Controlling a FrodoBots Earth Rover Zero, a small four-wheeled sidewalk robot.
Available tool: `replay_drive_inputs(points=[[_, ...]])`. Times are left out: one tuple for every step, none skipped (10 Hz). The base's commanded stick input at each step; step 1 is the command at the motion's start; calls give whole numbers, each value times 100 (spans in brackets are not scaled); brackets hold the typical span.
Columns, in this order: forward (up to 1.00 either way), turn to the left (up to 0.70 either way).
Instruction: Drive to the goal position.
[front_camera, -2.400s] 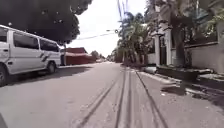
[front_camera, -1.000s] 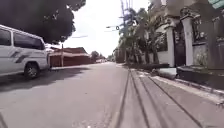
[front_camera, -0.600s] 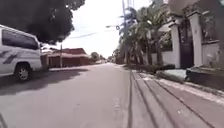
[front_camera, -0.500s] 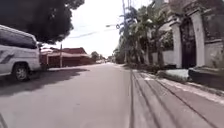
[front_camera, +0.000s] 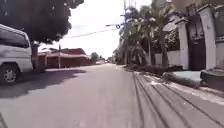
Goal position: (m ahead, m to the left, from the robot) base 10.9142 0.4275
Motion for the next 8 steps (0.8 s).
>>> replay_drive_inputs(points=[[100,0],[100,0],[100,0],[100,0],[100,0],[100,0],[100,0],[100,0]])
